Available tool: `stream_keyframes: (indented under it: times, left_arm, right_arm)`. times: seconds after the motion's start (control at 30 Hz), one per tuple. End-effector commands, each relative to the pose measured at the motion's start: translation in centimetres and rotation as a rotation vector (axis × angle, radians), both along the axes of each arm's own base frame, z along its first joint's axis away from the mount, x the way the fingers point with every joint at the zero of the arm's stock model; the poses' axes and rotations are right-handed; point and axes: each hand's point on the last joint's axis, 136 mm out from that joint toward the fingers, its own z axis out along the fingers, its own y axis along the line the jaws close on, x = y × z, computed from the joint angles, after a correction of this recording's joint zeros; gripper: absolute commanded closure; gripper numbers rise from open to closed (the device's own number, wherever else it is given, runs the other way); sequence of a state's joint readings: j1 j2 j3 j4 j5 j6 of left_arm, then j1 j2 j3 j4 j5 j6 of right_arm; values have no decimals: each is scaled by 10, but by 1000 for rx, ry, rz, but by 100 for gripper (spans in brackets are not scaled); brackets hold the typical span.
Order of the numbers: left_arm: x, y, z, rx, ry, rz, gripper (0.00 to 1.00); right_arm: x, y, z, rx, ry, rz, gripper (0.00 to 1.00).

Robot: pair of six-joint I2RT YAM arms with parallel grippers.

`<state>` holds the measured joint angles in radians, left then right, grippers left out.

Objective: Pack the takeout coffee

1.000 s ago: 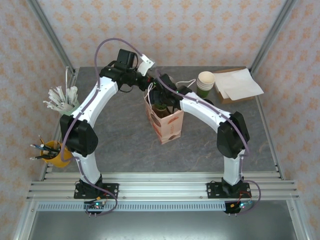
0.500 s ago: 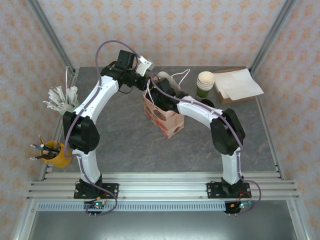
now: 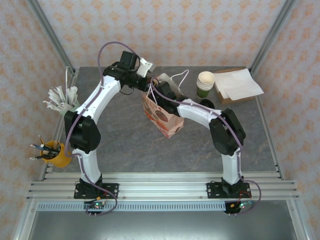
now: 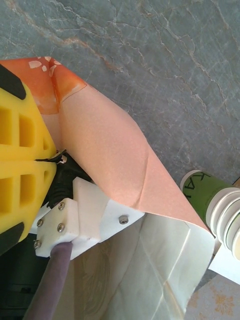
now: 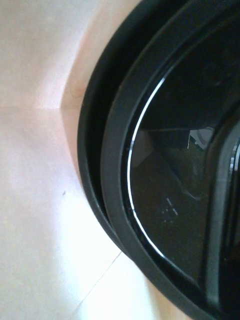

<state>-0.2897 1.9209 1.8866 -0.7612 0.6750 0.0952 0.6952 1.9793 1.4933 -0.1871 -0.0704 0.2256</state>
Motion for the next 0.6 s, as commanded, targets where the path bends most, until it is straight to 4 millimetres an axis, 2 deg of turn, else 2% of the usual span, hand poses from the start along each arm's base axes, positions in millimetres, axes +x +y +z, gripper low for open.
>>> stream_keyframes:
  times: [0.0,0.1,0.3,0.33,0.4,0.57]
  left_arm:
    - [25,-6,39,-46,-129,40,100]
    - [25,-4,45,-49,-137,61,100]
    - [26,-3,40,-38,-134,88,100]
    - [21,-3,56,-50,-173,84,100]
    - [21,-5,59,-52,-195,84,100]
    - [21,-8,59,-58,-192,77,100]
  right_arm:
    - [-29,-1,-43,-75,104,63,61]
    - [-29,1,-40,-72,92,69,61]
    - [-28,-3,-26,-68,39,51,63]
    - [-28,-3,-23,-61,26,47,63]
    - [-27,-5,-16,-47,2,37,63]
    - [-21,-8,-19,-36,-34,1,63]
